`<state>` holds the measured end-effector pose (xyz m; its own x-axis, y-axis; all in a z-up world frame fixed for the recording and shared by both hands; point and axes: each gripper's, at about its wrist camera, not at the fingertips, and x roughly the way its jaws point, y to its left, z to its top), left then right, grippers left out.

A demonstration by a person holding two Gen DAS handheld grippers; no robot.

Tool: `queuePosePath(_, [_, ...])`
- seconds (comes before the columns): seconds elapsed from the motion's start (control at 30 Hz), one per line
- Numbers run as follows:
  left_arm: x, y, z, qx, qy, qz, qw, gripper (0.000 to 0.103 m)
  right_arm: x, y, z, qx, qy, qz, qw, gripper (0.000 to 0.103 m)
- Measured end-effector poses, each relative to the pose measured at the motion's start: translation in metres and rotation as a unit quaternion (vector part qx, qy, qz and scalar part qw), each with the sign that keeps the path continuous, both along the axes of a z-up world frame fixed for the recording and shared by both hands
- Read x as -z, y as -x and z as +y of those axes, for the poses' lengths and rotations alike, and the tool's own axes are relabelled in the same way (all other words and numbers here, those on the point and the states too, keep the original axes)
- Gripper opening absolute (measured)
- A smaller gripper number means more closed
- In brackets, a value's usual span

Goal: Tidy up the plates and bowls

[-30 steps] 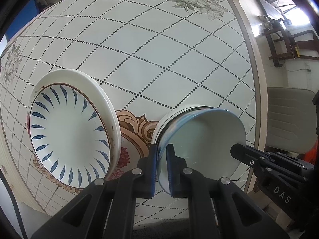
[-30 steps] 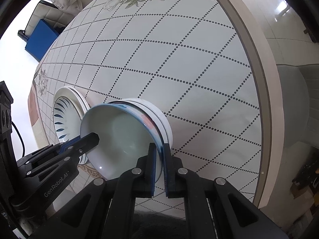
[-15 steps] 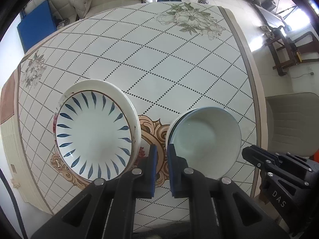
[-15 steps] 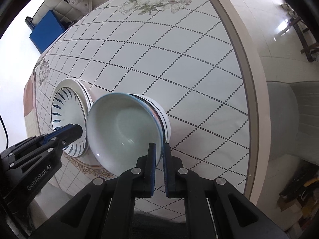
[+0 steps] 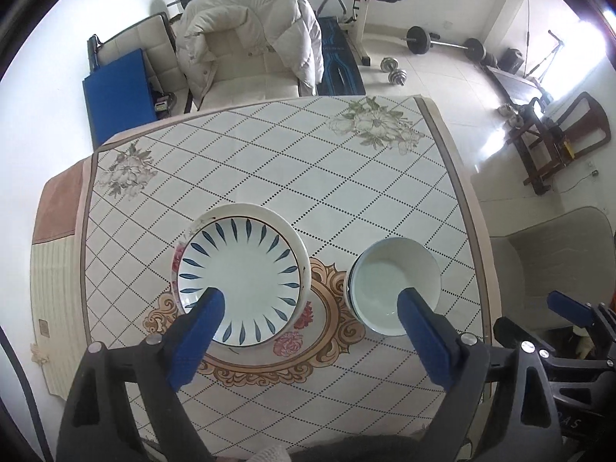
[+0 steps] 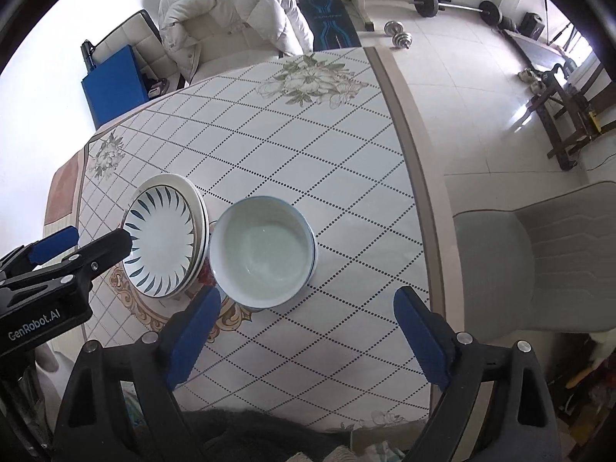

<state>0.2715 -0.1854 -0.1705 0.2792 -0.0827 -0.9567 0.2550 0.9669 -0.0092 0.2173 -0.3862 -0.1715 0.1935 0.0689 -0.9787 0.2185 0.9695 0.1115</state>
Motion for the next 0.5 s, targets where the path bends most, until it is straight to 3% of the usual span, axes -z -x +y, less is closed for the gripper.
queuePosePath(0.3, [-0.047, 0.04, 0.013, -0.002, 0.003, -0.049, 0.9988, 0.092, -0.08, 0.037, 0.012, 0.013, 0.065, -0.079, 0.995, 0.094])
queuePosePath(0.5, [-0.068, 0.059, 0.019, -0.011, 0.011, -0.067, 0.9976, 0.092, -0.111, 0.059, 0.025, 0.007, 0.091, -0.102, 0.991, 0.094])
